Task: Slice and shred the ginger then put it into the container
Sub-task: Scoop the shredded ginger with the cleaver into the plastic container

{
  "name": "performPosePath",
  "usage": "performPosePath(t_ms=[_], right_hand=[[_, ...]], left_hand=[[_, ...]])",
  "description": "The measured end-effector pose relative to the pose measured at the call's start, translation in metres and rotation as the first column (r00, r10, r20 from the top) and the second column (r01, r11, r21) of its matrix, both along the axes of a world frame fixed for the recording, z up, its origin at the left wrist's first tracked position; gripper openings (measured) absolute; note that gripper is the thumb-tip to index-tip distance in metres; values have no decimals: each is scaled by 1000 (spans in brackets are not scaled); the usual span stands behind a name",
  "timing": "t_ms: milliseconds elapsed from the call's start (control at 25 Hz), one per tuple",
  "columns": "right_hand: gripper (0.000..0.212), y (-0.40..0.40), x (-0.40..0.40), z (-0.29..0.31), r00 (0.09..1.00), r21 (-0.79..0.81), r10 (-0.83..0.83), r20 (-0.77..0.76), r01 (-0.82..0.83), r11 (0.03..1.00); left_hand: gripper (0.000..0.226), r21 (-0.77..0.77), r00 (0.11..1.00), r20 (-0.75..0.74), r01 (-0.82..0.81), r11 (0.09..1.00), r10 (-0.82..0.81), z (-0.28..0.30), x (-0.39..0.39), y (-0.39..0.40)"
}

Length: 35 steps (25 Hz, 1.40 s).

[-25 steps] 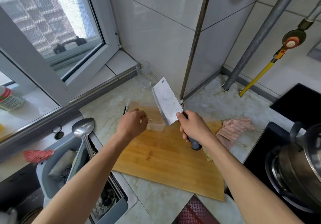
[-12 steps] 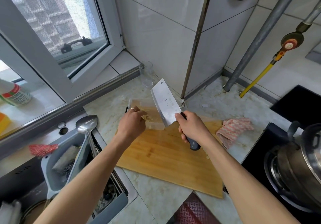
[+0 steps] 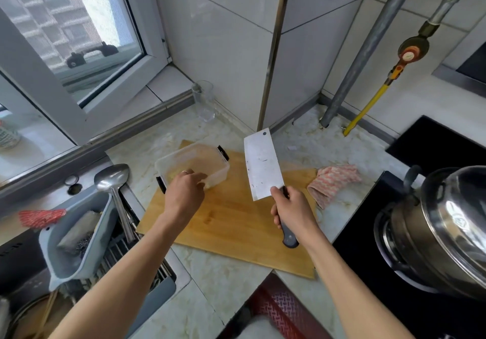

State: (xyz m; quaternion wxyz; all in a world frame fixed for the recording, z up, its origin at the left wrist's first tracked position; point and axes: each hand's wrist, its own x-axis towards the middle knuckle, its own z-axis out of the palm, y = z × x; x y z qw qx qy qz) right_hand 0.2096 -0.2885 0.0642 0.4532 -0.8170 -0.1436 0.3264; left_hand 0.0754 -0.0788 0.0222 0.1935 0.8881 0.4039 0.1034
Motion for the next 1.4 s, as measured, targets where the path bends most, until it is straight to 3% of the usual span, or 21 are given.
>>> performPosePath(t_ms=[440, 600, 840, 1160, 1280, 1400], right_hand=[[30, 18, -40, -47, 995, -91, 25, -98, -34, 995], [20, 22, -39, -50, 984, -253, 172, -39, -176, 951], [33, 10, -21, -44, 924, -398, 381, 26, -340, 852], [21, -28, 53, -29, 936, -355, 273, 221, -183, 917], [21, -14, 80, -26, 861, -436, 368, 350, -198, 878], [24, 16, 101, -24, 705, -547, 524, 478, -229, 805]], left_hand=[[32, -159, 956, 270, -76, 984, 118, 20, -23, -37], [31, -193, 924, 365, -45, 980, 115, 28, -36, -61], [26, -269, 911, 396, -8, 963, 118, 21, -38, -85], [19, -384, 911, 398, 55, 922, 111, 4, -5, -100], [20, -412, 945, 324, 88, 907, 55, 4, 5, -100], [21, -396, 972, 234, 78, 915, 18, 14, 15, -99]])
